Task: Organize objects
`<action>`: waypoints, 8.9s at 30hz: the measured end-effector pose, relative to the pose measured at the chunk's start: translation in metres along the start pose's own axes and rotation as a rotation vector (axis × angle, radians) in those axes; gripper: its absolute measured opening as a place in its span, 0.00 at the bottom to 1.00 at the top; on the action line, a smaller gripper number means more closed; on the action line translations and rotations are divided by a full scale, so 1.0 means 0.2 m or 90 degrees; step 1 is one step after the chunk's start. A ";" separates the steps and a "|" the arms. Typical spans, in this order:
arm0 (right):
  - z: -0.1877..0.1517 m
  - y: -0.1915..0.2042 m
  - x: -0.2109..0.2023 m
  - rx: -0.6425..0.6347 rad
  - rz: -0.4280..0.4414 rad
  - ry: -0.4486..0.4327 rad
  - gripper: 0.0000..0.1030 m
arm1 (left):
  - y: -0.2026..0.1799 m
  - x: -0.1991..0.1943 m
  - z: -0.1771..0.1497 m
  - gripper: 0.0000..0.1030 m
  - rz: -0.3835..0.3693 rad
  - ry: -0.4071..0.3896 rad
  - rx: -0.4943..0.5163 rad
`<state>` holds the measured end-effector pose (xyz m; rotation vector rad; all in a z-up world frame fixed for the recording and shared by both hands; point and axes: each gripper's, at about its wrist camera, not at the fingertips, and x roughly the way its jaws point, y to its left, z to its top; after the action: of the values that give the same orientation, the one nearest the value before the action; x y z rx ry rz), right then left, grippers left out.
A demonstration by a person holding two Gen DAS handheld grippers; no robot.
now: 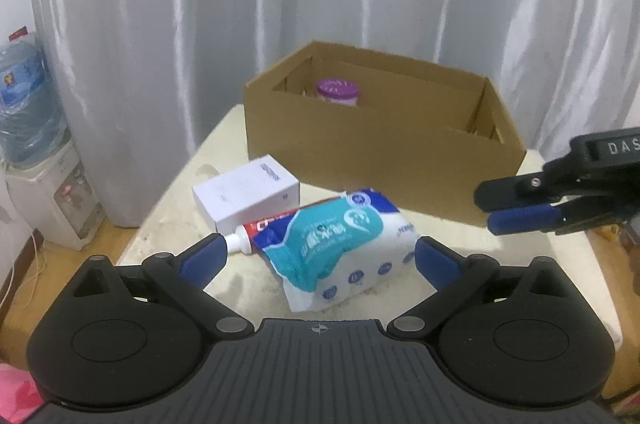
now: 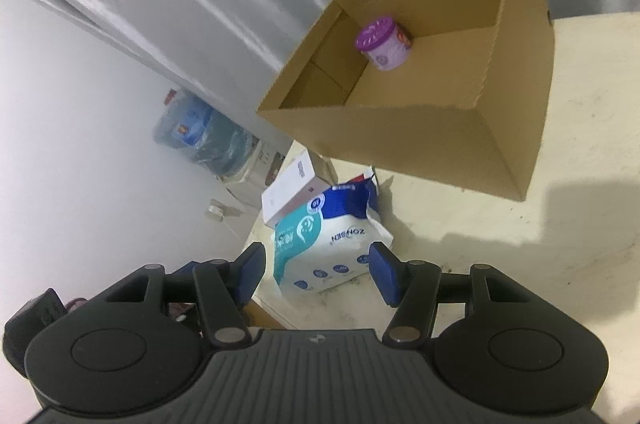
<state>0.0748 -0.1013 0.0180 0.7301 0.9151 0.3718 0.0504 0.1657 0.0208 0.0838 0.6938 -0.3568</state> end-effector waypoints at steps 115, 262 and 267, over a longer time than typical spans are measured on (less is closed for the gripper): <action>-0.07 -0.14 0.15 0.048 -0.067 0.083 0.70 | -0.11 0.35 -0.19 0.99 -0.155 0.180 -0.014; -0.20 -0.15 0.10 0.034 -0.068 0.088 0.71 | -0.36 0.40 -0.25 0.89 -0.099 0.212 0.076; -0.20 -0.20 0.11 0.064 -0.049 0.080 0.70 | -0.37 0.42 -0.24 0.91 -0.095 0.209 0.080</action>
<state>0.0548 -0.1002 -0.0395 0.7671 1.0841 0.3084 0.0547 0.0809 -0.0673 0.2143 1.0057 -0.5373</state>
